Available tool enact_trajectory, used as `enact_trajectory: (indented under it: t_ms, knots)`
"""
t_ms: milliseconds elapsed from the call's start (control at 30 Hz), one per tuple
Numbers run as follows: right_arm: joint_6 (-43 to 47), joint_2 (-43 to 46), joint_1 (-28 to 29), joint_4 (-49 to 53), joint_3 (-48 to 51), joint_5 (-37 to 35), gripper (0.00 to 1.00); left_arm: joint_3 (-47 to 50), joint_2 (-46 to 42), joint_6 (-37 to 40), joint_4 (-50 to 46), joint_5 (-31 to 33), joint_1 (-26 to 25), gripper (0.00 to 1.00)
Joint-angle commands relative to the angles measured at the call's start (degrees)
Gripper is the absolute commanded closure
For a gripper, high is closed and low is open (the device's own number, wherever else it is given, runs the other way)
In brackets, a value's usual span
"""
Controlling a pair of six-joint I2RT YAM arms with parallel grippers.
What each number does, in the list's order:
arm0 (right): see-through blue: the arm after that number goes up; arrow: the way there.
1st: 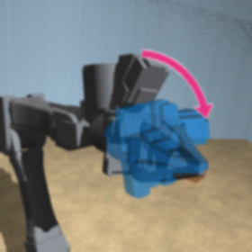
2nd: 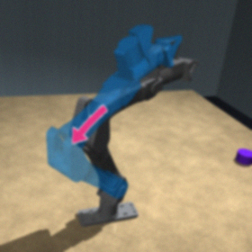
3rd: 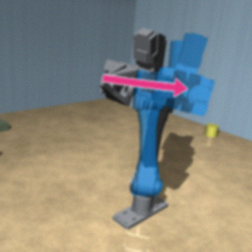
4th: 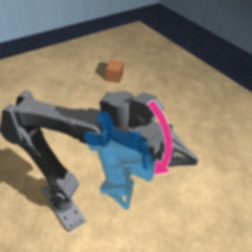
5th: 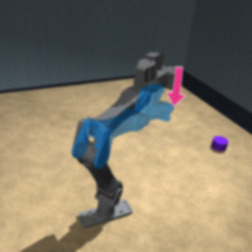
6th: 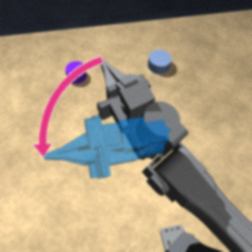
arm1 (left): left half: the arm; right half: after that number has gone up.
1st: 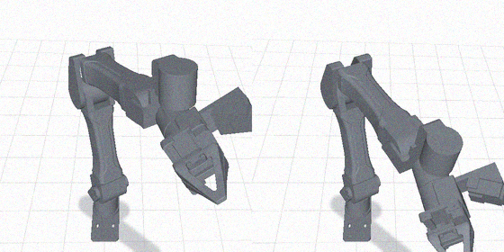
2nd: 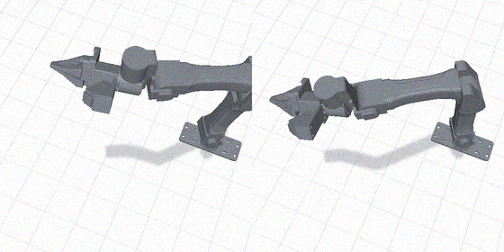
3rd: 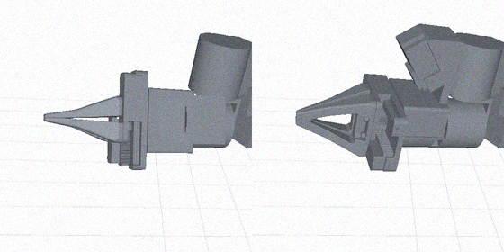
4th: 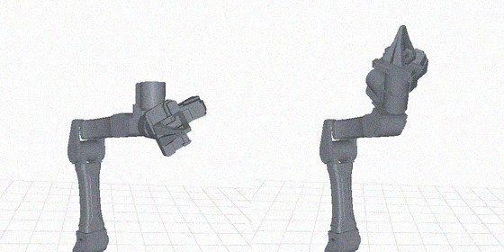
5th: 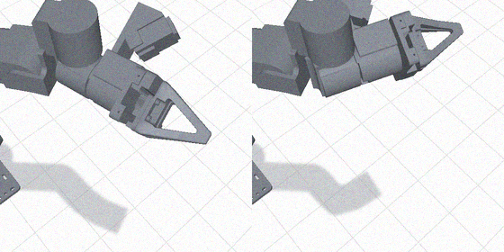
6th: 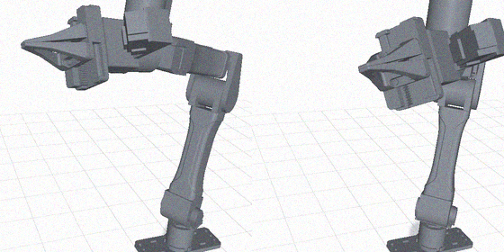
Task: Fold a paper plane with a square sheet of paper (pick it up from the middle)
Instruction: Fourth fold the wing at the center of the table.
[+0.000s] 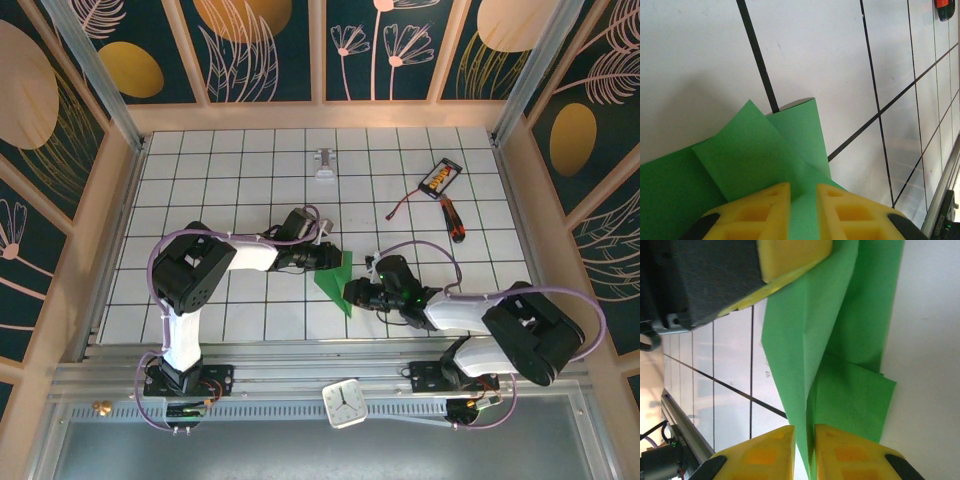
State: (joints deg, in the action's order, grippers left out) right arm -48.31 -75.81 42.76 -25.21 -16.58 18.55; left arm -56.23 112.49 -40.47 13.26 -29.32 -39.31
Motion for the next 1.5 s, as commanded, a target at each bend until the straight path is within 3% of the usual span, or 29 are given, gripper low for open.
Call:
enact_trajectory:
  t_ms: [0, 133, 533, 800, 967, 1233, 1467]
  knots:
    - [0.7, 2.0, -0.4, 2.8, 0.7, -0.4, 0.81, 2.2, 0.9, 1.8, -6.5, 3.8, 0.8, 0.78]
    - [1.1, 3.7, -0.4, 6.7, 0.4, -2.3, 0.8, 2.2, 1.0, 1.9, -6.5, 3.9, 0.9, 0.78]
    - [2.1, 5.7, 7.3, 22.0, -6.2, -19.0, 0.7, 2.1, 1.2, 2.0, -6.7, 3.8, 0.8, 0.78]
    - [2.5, 2.6, 9.4, 21.1, -9.0, -21.1, 0.67, 2.1, 1.0, 2.0, -6.7, 3.8, 0.9, 0.78]
    - [1.8, 6.0, 9.5, 25.3, -8.7, -24.8, 0.67, 2.1, 0.9, 2.0, -6.7, 3.9, 0.9, 0.78]
    - [1.7, 10.8, 9.3, 22.9, -6.0, -23.1, 0.66, 2.1, 1.0, 2.1, -6.8, 3.8, 0.9, 0.78]
    - [2.0, 5.9, 11.4, 22.5, -8.7, -23.6, 0.64, 2.1, 1.2, 2.1, -6.7, 3.8, 0.9, 0.78]
